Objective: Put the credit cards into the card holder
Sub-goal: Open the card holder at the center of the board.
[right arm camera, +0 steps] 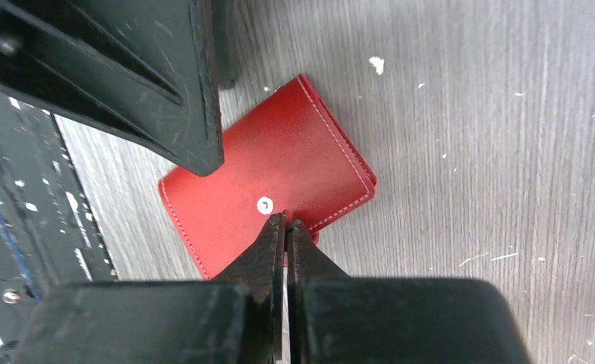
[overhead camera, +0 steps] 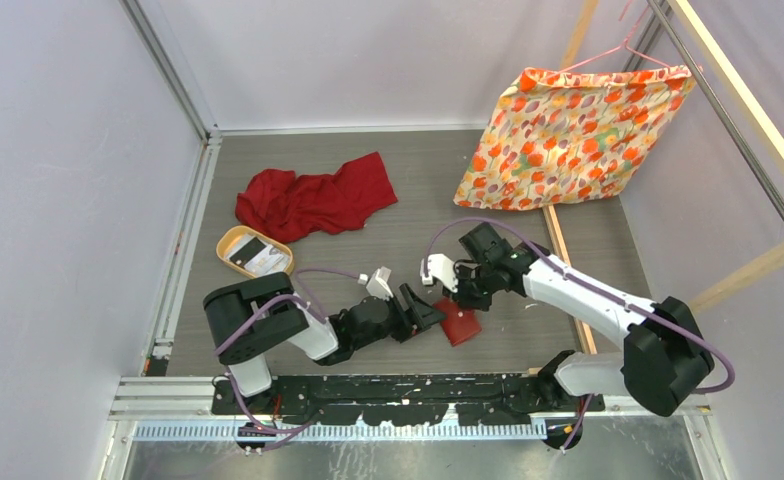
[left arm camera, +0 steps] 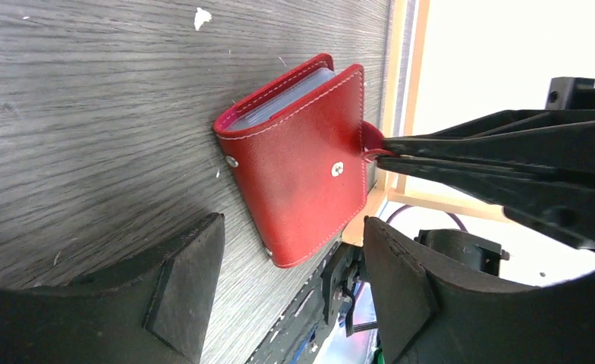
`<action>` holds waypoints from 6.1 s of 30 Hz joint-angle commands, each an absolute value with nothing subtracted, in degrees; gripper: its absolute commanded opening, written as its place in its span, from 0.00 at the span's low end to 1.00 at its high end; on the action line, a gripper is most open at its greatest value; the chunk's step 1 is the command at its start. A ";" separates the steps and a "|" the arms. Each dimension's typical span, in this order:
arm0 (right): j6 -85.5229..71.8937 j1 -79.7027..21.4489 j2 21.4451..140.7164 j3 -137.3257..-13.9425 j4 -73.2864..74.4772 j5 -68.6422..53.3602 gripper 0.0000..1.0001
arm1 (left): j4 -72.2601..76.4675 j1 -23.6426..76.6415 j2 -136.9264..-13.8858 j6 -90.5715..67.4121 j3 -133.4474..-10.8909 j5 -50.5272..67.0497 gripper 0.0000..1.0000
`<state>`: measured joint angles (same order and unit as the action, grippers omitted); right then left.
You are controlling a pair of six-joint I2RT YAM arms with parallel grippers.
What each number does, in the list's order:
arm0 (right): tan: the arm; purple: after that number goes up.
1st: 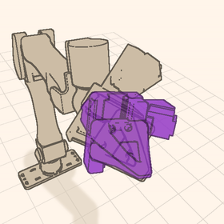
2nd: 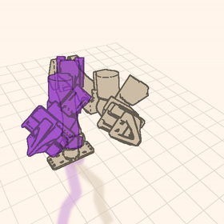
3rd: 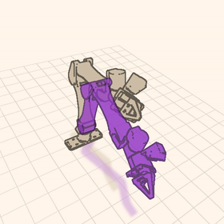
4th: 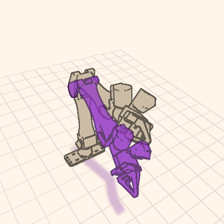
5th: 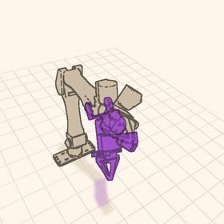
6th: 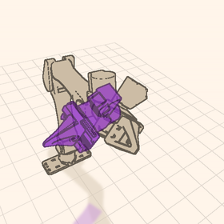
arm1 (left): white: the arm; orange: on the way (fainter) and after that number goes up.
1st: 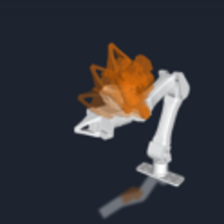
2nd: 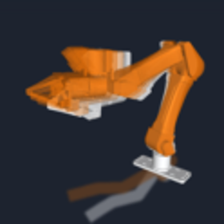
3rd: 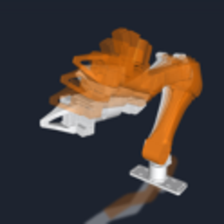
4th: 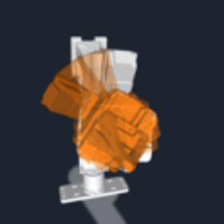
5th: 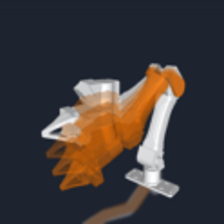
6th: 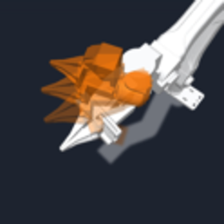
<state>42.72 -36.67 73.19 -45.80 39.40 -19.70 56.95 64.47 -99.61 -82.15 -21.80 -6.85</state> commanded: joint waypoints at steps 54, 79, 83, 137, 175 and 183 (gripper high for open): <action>33.04 -30.26 67.77 -54.16 43.61 -39.50 0.53 | 23.31 62.49 -77.64 -70.30 -21.85 -9.65 0.55; 20.04 -29.73 107.55 -62.93 47.95 -10.20 0.01 | 48.25 62.49 -95.83 -78.65 -20.79 -2.57 0.61; 20.50 -28.36 109.67 -63.44 49.30 -12.06 0.01 | 54.30 62.45 -101.36 -82.24 -20.57 -3.49 0.61; -9.53 -23.53 92.72 -56.33 25.76 -54.51 0.60 | -36.58 50.19 -85.24 -43.18 -60.00 5.14 0.00; -13.67 -22.12 95.32 -56.53 19.23 -61.35 0.70 | -59.08 50.81 -95.43 -35.92 -80.52 -3.36 0.00; -14.12 -22.03 95.72 -56.56 19.29 -61.08 0.69 | -58.53 52.19 -97.04 -36.97 -81.40 -5.03 0.00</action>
<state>-13.30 -22.26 96.03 -56.42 20.93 -59.70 -58.41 51.48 -96.97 -36.86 -79.26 -3.05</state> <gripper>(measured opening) 0.690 0.035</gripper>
